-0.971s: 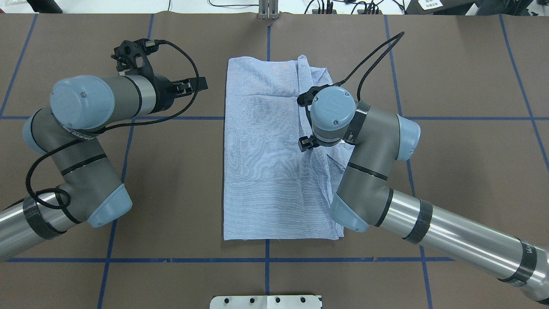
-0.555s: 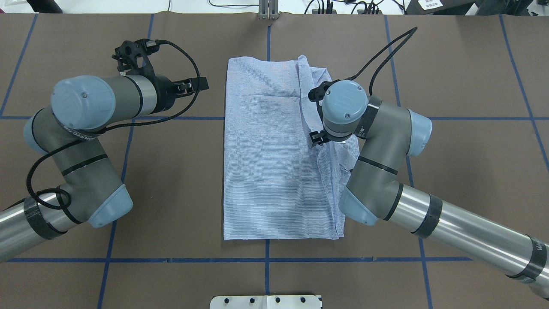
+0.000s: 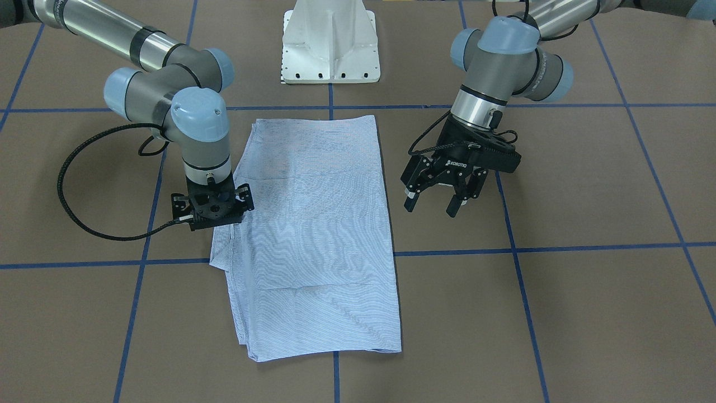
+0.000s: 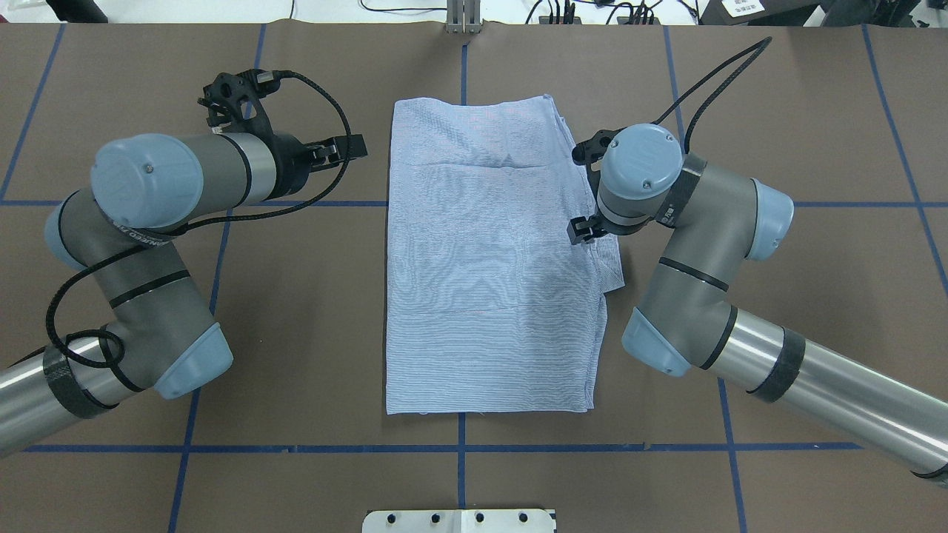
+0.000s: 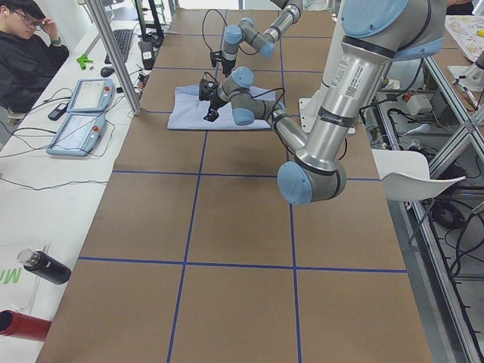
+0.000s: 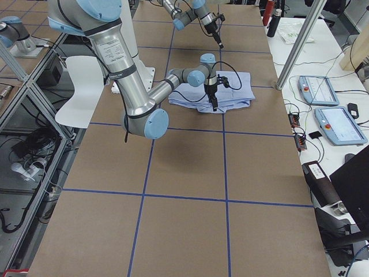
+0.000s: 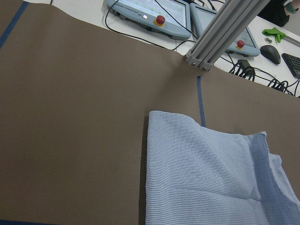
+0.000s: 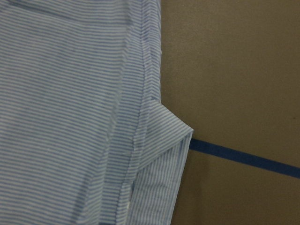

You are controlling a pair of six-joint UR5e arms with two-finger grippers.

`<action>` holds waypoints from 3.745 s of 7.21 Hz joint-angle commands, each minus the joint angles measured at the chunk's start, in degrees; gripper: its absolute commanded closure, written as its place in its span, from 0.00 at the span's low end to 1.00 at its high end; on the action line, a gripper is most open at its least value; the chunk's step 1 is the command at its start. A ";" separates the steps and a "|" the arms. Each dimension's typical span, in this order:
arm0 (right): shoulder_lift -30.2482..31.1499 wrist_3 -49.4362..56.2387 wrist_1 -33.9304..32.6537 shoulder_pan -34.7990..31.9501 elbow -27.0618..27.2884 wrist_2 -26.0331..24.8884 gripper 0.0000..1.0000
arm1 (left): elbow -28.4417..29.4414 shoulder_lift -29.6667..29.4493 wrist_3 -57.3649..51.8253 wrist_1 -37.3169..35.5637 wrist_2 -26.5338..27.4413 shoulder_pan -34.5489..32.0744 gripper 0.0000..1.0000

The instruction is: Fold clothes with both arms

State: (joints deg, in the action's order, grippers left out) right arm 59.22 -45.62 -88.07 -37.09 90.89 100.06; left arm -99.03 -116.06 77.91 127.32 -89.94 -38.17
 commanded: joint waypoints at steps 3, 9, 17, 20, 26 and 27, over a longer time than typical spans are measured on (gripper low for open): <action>2.04 -0.08 -0.09 -3.16 4.45 6.97 0.00 | -0.55 0.13 -0.04 -0.15 0.03 0.03 0.00; 7.31 -8.77 0.97 -0.10 14.22 12.35 0.00 | -2.57 1.36 10.77 -0.32 -6.12 5.28 0.00; 10.30 -18.19 0.97 2.90 23.01 14.11 0.00 | -6.96 6.38 33.70 -4.26 0.56 24.46 0.01; 10.12 -18.10 0.97 2.99 22.93 14.11 0.00 | -6.62 5.94 34.15 -6.21 0.38 25.42 0.04; 10.12 -18.01 0.97 2.90 22.93 14.19 0.00 | -6.09 5.23 35.21 -6.30 0.30 27.01 0.18; 10.12 -18.01 0.97 2.90 22.93 14.19 0.00 | -6.00 5.32 35.21 -6.30 0.30 27.01 0.18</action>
State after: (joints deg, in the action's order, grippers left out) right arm 69.30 -63.67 -87.10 -34.19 113.82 114.26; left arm -105.10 -110.77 113.09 121.03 -89.65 -11.21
